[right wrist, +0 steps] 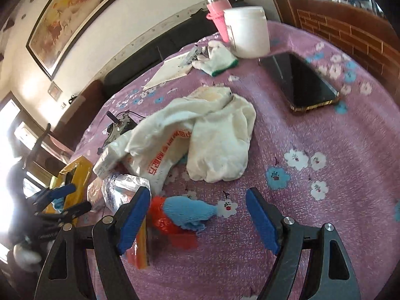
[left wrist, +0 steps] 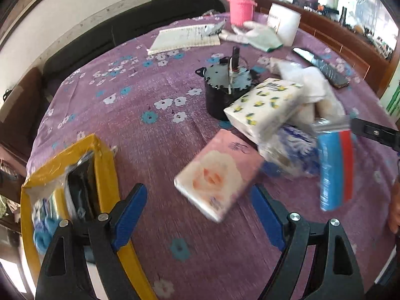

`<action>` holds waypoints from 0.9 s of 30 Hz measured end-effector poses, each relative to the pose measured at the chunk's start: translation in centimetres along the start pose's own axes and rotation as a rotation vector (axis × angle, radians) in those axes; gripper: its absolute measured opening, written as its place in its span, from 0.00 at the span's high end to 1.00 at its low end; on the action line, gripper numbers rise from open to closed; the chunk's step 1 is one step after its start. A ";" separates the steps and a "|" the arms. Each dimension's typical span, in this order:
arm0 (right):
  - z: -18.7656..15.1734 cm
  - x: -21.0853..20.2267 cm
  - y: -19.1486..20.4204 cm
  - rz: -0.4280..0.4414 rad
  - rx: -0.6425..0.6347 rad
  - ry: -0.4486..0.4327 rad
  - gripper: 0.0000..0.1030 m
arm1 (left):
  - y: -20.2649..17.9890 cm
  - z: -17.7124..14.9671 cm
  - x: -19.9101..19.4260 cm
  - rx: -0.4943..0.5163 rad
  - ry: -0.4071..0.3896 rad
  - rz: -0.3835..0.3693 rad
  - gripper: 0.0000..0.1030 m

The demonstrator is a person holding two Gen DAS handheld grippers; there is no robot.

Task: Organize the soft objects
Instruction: 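Grasp the pink rose tissue pack with left tool while right grasps the blue-red sponge bag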

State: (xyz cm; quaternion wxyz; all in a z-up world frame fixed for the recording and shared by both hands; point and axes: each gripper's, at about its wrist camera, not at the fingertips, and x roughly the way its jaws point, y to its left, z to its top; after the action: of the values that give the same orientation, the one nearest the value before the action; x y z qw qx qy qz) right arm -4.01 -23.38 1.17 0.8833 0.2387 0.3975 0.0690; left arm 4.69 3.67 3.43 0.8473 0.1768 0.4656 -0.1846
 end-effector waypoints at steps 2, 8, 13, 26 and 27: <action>0.0 0.1 -0.7 0.020 0.025 0.006 0.20 | 0.0 0.5 1.1 0.013 0.014 0.005 0.19; -0.1 -0.1 -1.7 0.078 0.060 0.000 0.16 | -1.7 1.5 3.5 0.100 0.055 -0.019 0.18; -0.2 0.1 -1.0 0.065 0.035 0.002 0.15 | -2.1 1.3 2.8 0.063 0.078 -0.032 0.40; -0.2 0.6 -0.3 0.024 -0.007 -0.003 0.14 | -3.9 -5.9 -2.8 -0.060 0.038 -0.071 0.33; -0.2 0.6 -0.2 0.019 -0.012 -0.003 0.14 | -3.9 -5.9 -2.6 -0.067 0.034 -0.064 0.32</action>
State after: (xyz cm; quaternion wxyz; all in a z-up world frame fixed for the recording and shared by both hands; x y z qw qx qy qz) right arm -3.72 -23.30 0.53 0.8846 0.2374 0.3935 0.0792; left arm -2.70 3.49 2.15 0.8385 0.1362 0.4912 -0.1928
